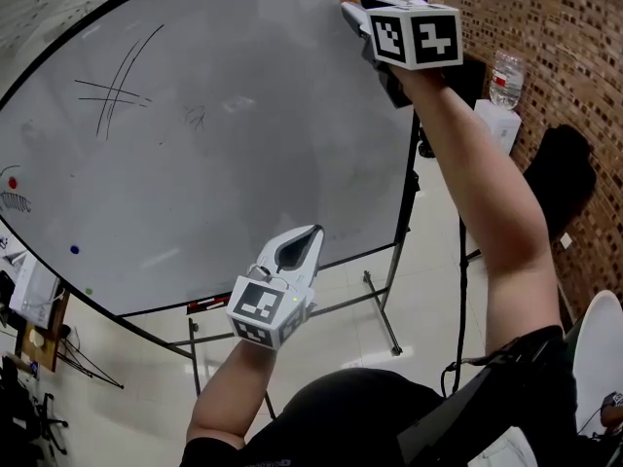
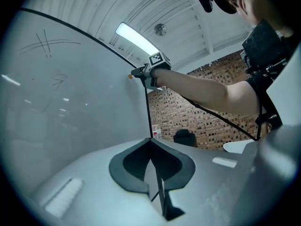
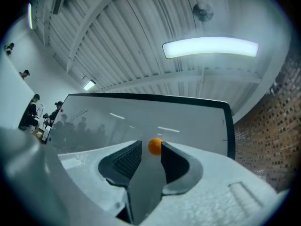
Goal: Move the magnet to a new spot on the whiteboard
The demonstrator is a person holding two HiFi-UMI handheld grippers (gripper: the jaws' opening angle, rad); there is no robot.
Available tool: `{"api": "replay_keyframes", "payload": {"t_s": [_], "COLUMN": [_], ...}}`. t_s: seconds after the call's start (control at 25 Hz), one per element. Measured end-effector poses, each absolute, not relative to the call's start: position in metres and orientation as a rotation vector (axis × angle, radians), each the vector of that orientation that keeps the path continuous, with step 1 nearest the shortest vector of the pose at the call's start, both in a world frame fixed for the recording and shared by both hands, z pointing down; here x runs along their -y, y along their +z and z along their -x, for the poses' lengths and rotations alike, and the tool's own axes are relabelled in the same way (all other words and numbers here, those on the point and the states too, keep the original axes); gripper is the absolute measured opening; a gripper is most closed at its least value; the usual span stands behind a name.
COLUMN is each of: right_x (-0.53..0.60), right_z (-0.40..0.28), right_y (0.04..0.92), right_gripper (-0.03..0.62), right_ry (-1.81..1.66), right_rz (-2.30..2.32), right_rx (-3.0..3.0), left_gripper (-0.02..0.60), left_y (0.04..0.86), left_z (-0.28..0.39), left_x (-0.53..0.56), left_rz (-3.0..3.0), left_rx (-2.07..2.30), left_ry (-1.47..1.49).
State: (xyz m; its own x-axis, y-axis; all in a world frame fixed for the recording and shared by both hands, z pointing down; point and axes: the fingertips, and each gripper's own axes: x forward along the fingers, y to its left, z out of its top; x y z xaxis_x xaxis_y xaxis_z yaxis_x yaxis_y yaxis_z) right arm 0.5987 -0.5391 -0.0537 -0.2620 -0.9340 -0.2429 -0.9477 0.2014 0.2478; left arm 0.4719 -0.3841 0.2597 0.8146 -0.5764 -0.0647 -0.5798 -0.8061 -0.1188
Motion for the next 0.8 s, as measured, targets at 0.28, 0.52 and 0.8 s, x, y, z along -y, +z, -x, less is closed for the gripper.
{"api": "replay_keyframes", "payload": {"t_s": [0.28, 0.52, 0.8], "right_x": [0.562, 0.561, 0.562], "right_z": [-0.607, -0.603, -0.604], "right_y": [-0.06, -0.058, -0.059], "right_gripper": [0.135, 0.162, 0.109], "right_ry": [0.51, 0.586, 0.666], "right_rz": [1.911, 1.965, 2.052], "right_rx": [-2.352, -2.298, -2.197], "left_gripper": [0.012, 0.012, 0.012], "left_y": [0.268, 0.273, 0.28], "left_z": [-0.472, -0.461, -0.451], "left_x": [0.382, 0.384, 0.382], "left_rz": [2.843, 2.842, 2.845], "left_rx": [-0.943, -0.979, -0.974], "left_ry": [0.012, -0.013, -0.041]}}
